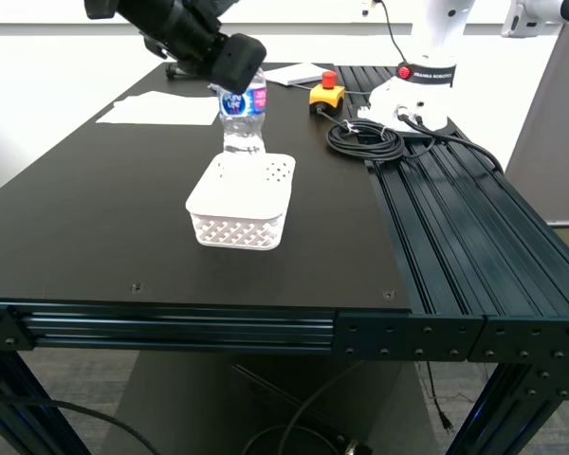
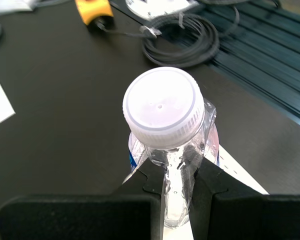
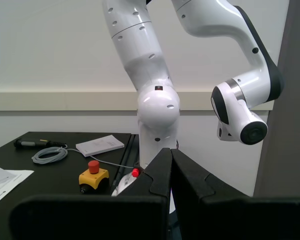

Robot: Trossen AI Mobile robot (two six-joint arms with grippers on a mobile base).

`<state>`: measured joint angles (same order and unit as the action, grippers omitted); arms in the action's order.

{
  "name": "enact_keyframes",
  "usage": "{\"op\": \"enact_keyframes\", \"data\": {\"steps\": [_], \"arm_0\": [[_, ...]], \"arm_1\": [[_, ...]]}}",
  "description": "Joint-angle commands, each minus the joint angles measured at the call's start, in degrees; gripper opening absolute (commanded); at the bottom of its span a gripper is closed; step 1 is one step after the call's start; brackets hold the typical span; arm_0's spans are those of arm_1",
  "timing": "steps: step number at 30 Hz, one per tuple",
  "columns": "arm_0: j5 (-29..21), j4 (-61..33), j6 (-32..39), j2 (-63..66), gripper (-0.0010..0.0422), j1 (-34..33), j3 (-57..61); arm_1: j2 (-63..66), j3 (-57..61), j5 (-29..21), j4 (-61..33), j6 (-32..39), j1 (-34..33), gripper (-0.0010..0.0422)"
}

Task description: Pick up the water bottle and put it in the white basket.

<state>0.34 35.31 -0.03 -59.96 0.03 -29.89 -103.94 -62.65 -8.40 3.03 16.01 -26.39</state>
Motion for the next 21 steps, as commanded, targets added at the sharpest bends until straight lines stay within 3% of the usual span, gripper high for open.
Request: {"op": "enact_keyframes", "data": {"steps": [1, 7, 21], "arm_0": [[0.00, 0.17, 0.00, 0.02, 0.0001, 0.02, -0.09], [0.00, 0.17, 0.00, 0.02, 0.0001, 0.02, -0.09], [0.00, 0.17, 0.00, 0.02, 0.0001, 0.02, -0.09]], "arm_1": [[0.07, 0.00, 0.31, -0.90, 0.04, -1.18, -0.0001], [0.07, 0.00, 0.50, 0.46, 0.13, -1.53, -0.0001], [0.07, 0.00, 0.17, -6.62, 2.16, -1.46, 0.0001]]}}
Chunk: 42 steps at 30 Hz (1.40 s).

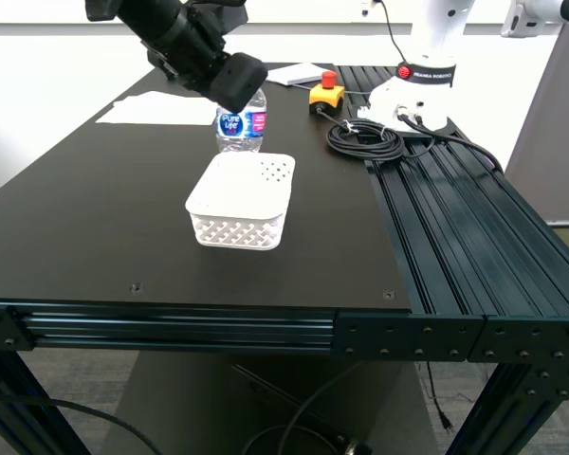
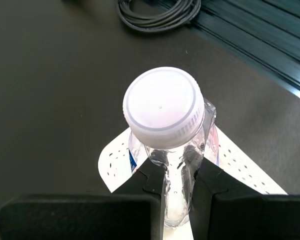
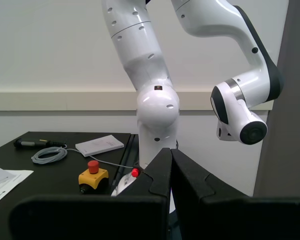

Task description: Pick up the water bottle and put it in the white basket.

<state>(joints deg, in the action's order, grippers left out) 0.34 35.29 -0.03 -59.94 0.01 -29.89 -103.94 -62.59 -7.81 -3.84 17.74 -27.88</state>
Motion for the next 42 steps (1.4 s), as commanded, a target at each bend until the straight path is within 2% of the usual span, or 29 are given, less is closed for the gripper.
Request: {"op": "enact_keyframes", "data": {"steps": [1, 3, 7, 10, 15, 17, 21, 27, 32, 42], "arm_0": [[0.00, 0.20, 0.00, 0.00, 0.0001, 0.04, -0.09], [0.00, 0.20, 0.00, 0.00, 0.0001, 0.04, -0.09], [0.00, 0.20, 0.00, 0.00, 0.0001, 0.04, -0.09], [0.00, 0.20, 0.00, 0.00, 0.0001, 0.04, -0.09], [0.00, 0.20, 0.00, 0.00, 0.0001, 0.04, -0.09], [0.00, 0.20, -0.02, 0.00, 0.0001, 0.04, -0.09], [0.00, 0.20, 0.00, 0.00, 0.0001, 0.04, -0.09], [0.00, 0.20, 0.00, 0.00, 0.0001, 0.04, -0.09], [0.00, 0.17, 0.00, 0.00, 0.0001, 0.04, -0.09], [0.00, 0.20, 0.00, 0.00, 0.0001, 0.04, -0.09]], "arm_1": [[0.07, -0.07, -0.42, 0.24, 0.74, 0.07, 0.0005], [0.07, -0.07, -1.07, 0.26, 0.96, 0.07, 0.0029], [0.07, -0.07, -1.27, 0.24, 1.20, 0.09, 0.0117], [0.07, -0.07, -1.18, 0.44, 1.62, 0.09, 0.0167], [0.07, -0.07, 0.61, 0.50, 1.75, 0.20, 0.0230], [0.07, -0.07, 1.62, 0.59, 1.77, 0.22, 0.0269], [0.07, -0.07, 1.60, 0.72, 1.70, 0.20, 0.0317], [0.17, -1.77, 2.05, -1.73, -3.56, 0.20, 0.0406], [0.17, -8.57, 2.03, -7.80, -3.61, 0.17, 0.0340], [0.15, -12.41, 2.03, -8.26, -3.61, 0.17, 0.0195]]}}
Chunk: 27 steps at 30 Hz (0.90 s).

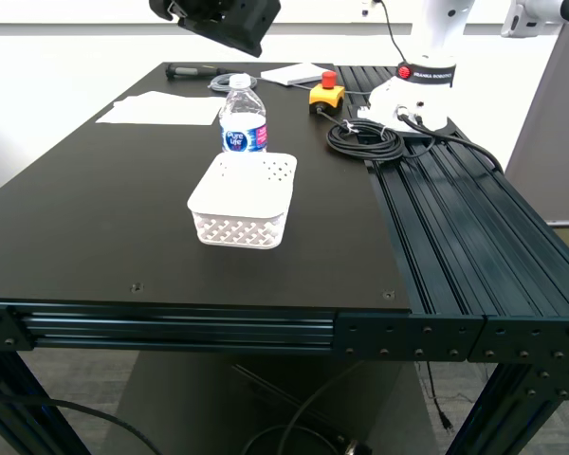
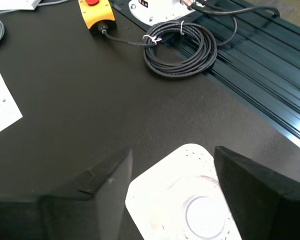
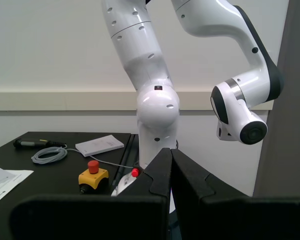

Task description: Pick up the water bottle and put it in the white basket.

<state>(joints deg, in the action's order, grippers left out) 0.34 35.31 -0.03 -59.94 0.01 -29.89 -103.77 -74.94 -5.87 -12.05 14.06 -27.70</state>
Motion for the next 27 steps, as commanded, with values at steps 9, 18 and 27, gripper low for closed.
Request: {"op": "enact_keyframes", "data": {"steps": [9, 18, 27], "arm_0": [[0.00, 0.17, 0.00, 0.00, 0.0001, 0.04, -0.09], [0.00, 0.17, 0.00, 0.00, 0.0001, 0.04, -0.09], [0.00, 0.17, 0.00, 0.00, 0.0001, 0.04, -0.09]], "arm_1": [[-0.02, -0.07, 0.09, 0.09, -3.32, -0.02, 0.0098], [-0.02, -0.07, 0.09, 0.15, -3.41, -0.04, 0.0021], [-0.02, -0.07, 0.09, 1.18, -3.39, 0.00, 0.0020]]}}
